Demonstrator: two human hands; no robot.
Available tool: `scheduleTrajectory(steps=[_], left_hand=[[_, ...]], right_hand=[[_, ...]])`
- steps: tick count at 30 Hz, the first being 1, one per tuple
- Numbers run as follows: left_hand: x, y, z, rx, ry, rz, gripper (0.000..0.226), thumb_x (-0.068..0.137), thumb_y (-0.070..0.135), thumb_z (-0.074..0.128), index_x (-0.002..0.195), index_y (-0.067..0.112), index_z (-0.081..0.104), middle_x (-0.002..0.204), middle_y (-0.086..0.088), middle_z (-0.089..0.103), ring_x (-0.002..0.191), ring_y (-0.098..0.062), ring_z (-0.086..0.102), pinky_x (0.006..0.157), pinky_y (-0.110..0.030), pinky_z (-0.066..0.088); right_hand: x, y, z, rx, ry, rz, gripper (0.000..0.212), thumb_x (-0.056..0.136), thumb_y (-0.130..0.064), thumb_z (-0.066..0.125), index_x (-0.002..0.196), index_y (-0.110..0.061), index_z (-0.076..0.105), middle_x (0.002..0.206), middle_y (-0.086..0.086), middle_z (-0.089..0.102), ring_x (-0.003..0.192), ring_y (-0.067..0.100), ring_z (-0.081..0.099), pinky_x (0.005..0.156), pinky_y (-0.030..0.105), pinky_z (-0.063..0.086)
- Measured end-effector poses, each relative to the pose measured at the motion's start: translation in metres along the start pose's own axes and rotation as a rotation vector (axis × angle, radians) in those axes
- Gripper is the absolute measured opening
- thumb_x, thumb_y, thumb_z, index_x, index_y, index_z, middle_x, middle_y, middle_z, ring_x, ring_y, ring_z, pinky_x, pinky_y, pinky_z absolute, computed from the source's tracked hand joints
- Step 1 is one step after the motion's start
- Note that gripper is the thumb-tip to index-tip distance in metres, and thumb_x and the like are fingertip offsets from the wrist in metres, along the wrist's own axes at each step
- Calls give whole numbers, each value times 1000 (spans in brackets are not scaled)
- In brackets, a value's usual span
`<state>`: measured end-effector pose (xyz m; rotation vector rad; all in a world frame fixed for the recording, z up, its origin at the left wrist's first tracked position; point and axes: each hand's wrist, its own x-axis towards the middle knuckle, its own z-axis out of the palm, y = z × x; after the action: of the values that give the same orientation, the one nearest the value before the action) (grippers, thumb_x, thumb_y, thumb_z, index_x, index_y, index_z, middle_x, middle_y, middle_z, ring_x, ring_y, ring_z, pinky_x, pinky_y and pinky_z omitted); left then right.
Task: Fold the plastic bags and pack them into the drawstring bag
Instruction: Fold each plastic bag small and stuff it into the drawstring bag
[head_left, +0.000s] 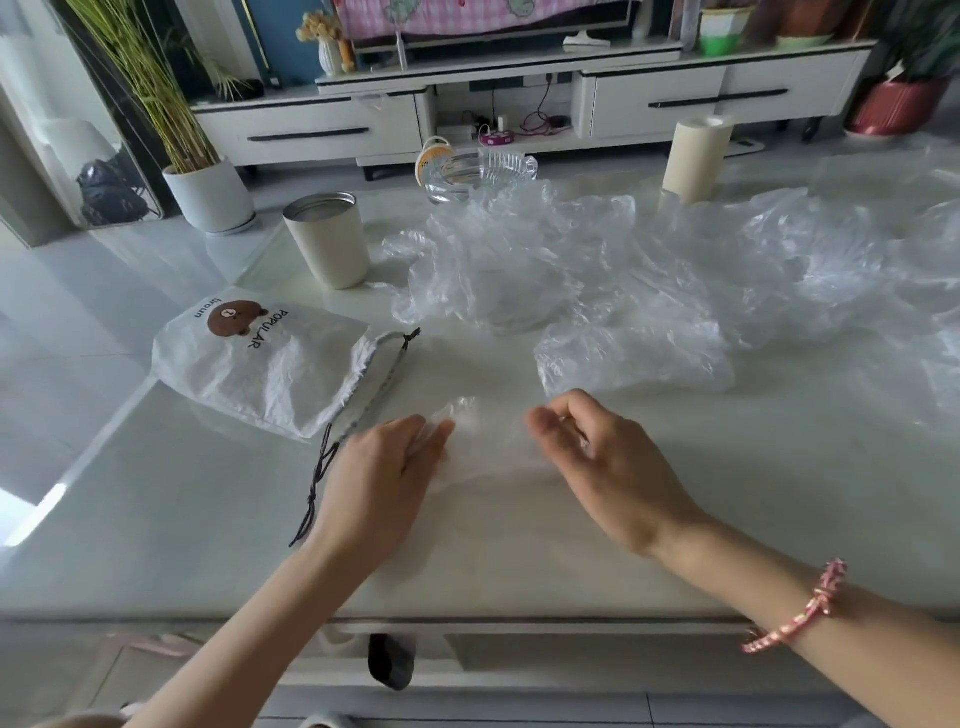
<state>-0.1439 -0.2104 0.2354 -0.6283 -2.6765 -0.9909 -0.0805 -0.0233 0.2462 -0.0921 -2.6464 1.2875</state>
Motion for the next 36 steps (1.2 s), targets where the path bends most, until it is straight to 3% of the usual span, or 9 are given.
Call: scheduleTrajectory(steps=[4, 9, 17, 21, 23, 25, 30, 32, 36], left_hand=[[7, -1, 5, 152, 27, -71, 37, 94, 37, 50, 66, 14, 43, 55, -1, 47, 58, -27, 44, 49, -32, 27], [9, 8, 6, 401, 14, -221, 32, 95, 44, 43, 114, 18, 48, 101, -6, 64, 96, -32, 58, 66, -33, 34], [7, 5, 7, 473, 12, -161, 36, 88, 37, 59, 75, 4, 62, 90, -14, 52, 93, -36, 48, 74, -39, 36], [21, 14, -10, -213, -29, -369, 38, 70, 32, 79, 61, 16, 46, 58, 5, 46, 58, -16, 43, 47, -22, 30], [25, 19, -28, -706, -202, -439, 38, 55, 35, 81, 64, 17, 49, 53, 8, 47, 48, -8, 42, 43, -13, 33], [22, 31, -42, -910, -442, -398, 28, 52, 33, 79, 61, 22, 55, 52, 9, 47, 44, -3, 43, 41, -11, 35], [9, 76, -32, -809, -797, -235, 16, 65, 20, 72, 57, 26, 59, 53, 8, 52, 42, -3, 44, 40, -11, 35], [8, 85, -20, -723, -842, -167, 13, 66, 23, 71, 60, 27, 60, 56, 10, 55, 46, -2, 46, 43, -11, 36], [16, 88, -16, -613, -735, -168, 30, 55, 27, 86, 69, 19, 60, 58, 6, 55, 45, -4, 45, 43, -13, 35]], right_hand=[[8, 11, 4, -197, 139, -62, 28, 90, -42, 55, 77, -17, 53, 65, -5, 55, 64, 17, 49, 60, 31, 35], [25, 14, -1, -420, 136, 55, 30, 94, -41, 48, 73, -21, 40, 70, -5, 57, 74, 26, 54, 61, 30, 30], [17, 35, -23, -669, 273, 7, 16, 97, -27, 42, 96, -12, 48, 95, 7, 63, 84, 32, 61, 59, 31, 33], [13, 36, -39, -365, 250, 22, 6, 90, -20, 56, 85, -16, 57, 80, -5, 60, 76, 19, 58, 62, 27, 38], [10, 26, -48, -38, 239, 17, 11, 86, -15, 62, 77, -20, 59, 71, -10, 59, 66, 6, 54, 61, 15, 39], [1, 12, -58, 245, 169, 18, 11, 82, -15, 70, 84, -21, 62, 76, -9, 63, 71, 1, 55, 67, 12, 41], [-29, -14, -65, 607, -472, 199, 70, 54, -48, 84, 116, -31, 56, 110, -12, 67, 106, 1, 60, 86, 20, 47], [-37, -18, -61, 639, -612, 302, 59, 64, -36, 82, 116, -25, 56, 103, -11, 69, 101, 3, 62, 82, 17, 48], [-46, -16, -60, 611, -493, 379, 14, 71, -15, 74, 72, -20, 62, 63, -9, 57, 59, 6, 52, 57, 15, 44]])
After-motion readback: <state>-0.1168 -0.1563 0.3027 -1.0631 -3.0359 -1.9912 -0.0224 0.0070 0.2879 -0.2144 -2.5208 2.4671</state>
